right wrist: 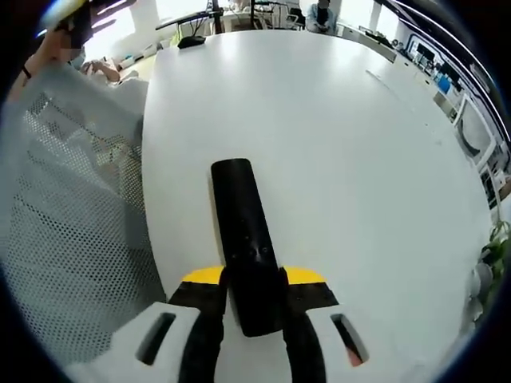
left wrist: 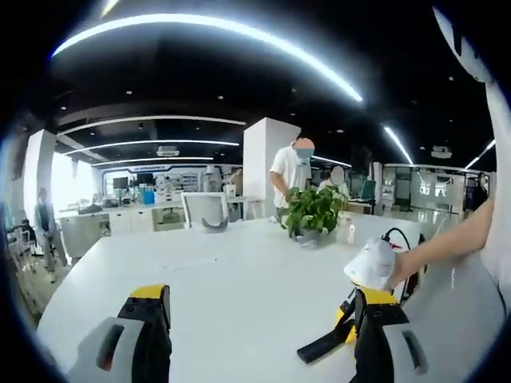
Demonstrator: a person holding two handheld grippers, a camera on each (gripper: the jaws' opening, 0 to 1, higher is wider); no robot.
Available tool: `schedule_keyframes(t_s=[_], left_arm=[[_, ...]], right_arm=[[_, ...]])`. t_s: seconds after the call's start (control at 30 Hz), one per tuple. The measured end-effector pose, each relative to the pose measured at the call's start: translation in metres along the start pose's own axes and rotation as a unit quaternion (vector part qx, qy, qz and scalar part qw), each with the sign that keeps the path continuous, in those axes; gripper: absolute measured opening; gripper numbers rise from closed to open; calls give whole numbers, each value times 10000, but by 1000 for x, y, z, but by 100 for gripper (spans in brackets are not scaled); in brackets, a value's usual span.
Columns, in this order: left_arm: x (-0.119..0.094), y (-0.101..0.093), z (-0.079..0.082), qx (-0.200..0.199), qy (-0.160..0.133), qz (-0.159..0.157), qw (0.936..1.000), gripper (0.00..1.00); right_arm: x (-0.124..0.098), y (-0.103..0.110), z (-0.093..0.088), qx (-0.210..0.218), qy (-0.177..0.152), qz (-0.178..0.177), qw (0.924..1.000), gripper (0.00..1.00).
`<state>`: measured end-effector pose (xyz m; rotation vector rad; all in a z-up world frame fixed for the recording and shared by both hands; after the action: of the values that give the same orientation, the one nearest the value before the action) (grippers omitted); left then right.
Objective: Press the specified remote control buttons in sequence, fully releasing each button before pressing the next.
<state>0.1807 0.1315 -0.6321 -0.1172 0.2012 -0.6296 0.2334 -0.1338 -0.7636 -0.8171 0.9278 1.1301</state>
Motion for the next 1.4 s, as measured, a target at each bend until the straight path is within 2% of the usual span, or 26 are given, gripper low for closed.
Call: schedule_keyframes(t_s=[0.1,0.17,0.3,0.4,0.43,0.53,0.57,0.63,0.73,0.83,1.07,1.3,1.4], left_arm=[[0,1,0,-42,3,-53,10000,100],[-2,3,1,-147,-113,-51,9998,100],[-6,8,5,-267,-327,215,9989,100],[-6,9,4,-390,-354,236,9983,100],[-6,9,4,-378,-346,252,9984,100],[-8,10,6,100,-322,485,9983,100],[-9,9,6,138,-328,516,9980,100],[-9,10,7,123,-344,565,9977,100],[-11,15,6,-137,-365,627,9973,100],[-12,17,6,-106,-391,713,9966,100],[-10,13,5,79,-248,615,9978,100],[-11,15,5,-57,-333,598,9976,100],[-10,14,5,30,-288,609,9977,100]], right_arm=[[-1,-4,0,-194,73,37,9998,26],[-1,-8,1,-239,70,70,9997,25],[0,-18,2,-396,133,103,9991,25],[1,-26,4,-547,240,114,9981,25],[1,-30,5,-607,269,135,9977,25],[2,-38,5,-615,259,190,9976,25],[2,-41,6,-524,237,247,9980,25],[3,-45,6,-568,214,247,9978,25],[4,-50,7,-582,225,196,9979,25],[5,-56,8,-570,215,176,9980,25],[11,-71,14,-650,267,197,9973,25],[13,-89,18,-497,241,223,9982,26],[15,-96,21,-483,268,195,9983,26]])
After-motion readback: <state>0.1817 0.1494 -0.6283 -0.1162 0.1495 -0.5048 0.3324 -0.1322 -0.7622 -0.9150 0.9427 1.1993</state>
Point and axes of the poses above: the point that each gripper's makers call its tool centre point, and the gripper's own axes: x roughly forward along the fingers, y roughly to its left, z roughly out of its top, the point moved 10 cm from there along -x, roughly backward along the fingers, and after that the axes turned 10 degrees about -x, right-handed, at the moved point
